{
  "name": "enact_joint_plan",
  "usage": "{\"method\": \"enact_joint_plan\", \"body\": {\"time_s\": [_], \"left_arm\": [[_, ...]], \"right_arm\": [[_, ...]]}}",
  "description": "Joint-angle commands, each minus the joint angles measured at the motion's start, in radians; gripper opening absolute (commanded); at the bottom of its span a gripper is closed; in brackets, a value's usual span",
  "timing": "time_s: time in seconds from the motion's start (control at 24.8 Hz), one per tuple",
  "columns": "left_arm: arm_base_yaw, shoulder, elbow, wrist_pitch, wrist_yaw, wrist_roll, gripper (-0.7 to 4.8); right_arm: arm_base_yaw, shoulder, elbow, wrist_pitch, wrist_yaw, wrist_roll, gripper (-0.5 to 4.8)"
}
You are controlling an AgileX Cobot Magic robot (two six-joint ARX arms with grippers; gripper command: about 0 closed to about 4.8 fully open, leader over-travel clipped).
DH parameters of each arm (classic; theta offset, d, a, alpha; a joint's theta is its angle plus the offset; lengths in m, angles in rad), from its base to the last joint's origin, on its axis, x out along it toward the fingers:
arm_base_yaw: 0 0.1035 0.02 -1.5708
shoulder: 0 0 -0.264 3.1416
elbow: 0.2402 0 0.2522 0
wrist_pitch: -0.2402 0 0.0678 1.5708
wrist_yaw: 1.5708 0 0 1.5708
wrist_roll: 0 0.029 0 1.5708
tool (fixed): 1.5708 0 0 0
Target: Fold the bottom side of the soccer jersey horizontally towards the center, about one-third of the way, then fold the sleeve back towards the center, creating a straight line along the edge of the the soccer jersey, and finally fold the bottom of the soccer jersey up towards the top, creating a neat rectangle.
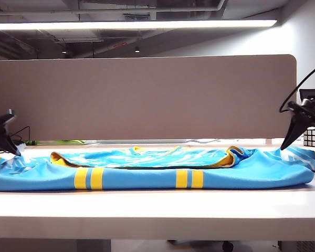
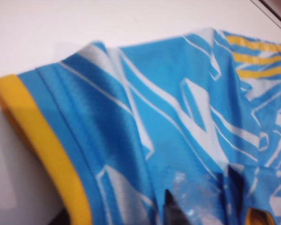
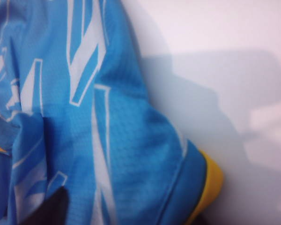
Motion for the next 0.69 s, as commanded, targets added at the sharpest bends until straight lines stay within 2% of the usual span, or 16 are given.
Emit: {"method": "enact_joint_plan", "body": {"time_s": [0.04,0.12,0.2,0.32,0.52,0.69], "left_arm": [[-0.018,0.018,-0.017,-0.067,-0.002,-0.006,1.28],[-0.023,0.018,-0.017,-0.047,0.000,-0.003,0.48],[-0.024,0.018,-0.017,-0.017,0.001,0.004,-0.06],[-0.023,0.017,-0.017,0.042,0.006,0.004,-0.05],[-0.021,-0.008,-0.015,0.120,0.061,-0.005,-0.05],[-0.050,-0.068,-0.016,0.148,0.106,-0.011,-0.05]], "right_arm": [[0.017,0.018,-0.012,-0.048,0.040,0.007,2.35],[0.018,0.018,-0.012,-0.047,0.043,0.007,1.91],[0.020,0.017,-0.012,-0.039,0.054,0.004,1.32],[0.019,0.015,-0.011,-0.019,0.054,-0.003,0.38],[0.006,-0.028,-0.010,0.001,0.049,-0.003,0.08],[0.025,-0.081,-0.010,0.016,0.013,-0.002,0.08]]}}
